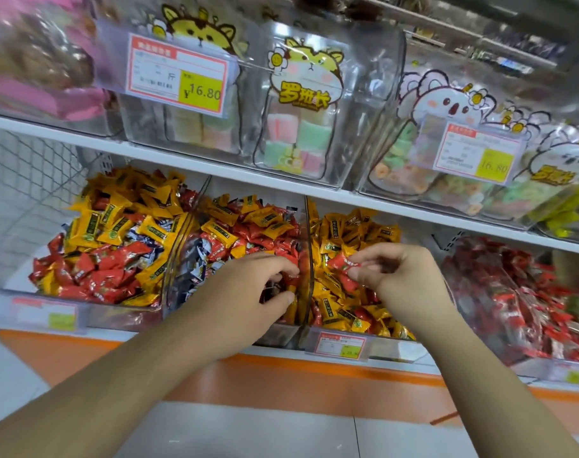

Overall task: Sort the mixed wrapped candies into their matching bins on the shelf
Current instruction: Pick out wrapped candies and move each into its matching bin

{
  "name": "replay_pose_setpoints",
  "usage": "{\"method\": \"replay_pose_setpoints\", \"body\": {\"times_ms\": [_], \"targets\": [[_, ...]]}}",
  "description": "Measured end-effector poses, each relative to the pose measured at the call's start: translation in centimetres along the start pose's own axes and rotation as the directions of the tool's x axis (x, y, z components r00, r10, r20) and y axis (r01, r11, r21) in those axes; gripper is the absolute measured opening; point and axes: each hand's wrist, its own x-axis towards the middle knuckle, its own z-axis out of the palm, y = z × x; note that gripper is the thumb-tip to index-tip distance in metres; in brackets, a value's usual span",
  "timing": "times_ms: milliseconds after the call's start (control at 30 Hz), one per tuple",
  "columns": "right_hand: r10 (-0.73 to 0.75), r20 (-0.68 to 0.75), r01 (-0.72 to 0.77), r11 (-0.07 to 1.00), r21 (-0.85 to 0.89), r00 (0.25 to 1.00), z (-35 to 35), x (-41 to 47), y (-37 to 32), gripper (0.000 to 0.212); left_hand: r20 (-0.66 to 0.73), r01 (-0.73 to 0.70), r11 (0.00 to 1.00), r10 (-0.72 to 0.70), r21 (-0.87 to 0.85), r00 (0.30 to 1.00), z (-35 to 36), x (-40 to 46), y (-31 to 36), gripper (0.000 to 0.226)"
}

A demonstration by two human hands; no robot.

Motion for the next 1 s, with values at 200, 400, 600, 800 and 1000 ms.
{"method": "replay_pose_setpoints", "body": {"times_ms": [200,400,600,800,1000], "targets": [[-0.118,0.141,0.093,0.981,0.17,0.983,3.8,-1.4,-3.8,0.017,-0.03,0.151,0.826,-0.199,-0.543,0.98,-1.1,0.1,0.5,0.035],[-0.142,0.206,0.091,0.967,0.237,0.968,6.5,-1.3,-5.5,0.02,-0.094,0.199,0.76,-0.323,-0.619,0.942,-3.4,-0.6,-0.3,0.018],[-0.144,0.128,0.123,0.98,0.158,0.981,6.8,-0.8,-5.1,0.019,-0.363,0.226,0.968,-0.251,-0.109,0.898,-9.1,-1.7,-4.0,0.016],[-0.178,0.111,0.172,0.983,0.063,0.978,6.3,-0.5,-4.3,0.026,-0.378,0.364,0.924,-0.297,0.119,0.877,-11.5,-2.3,-7.4,0.047],[-0.182,0.065,0.19,0.97,-0.153,0.981,3.3,1.3,-1.6,0.027,-0.204,0.123,0.97,-0.08,0.21,0.976,-8.0,-1.7,-4.1,0.045]]}}
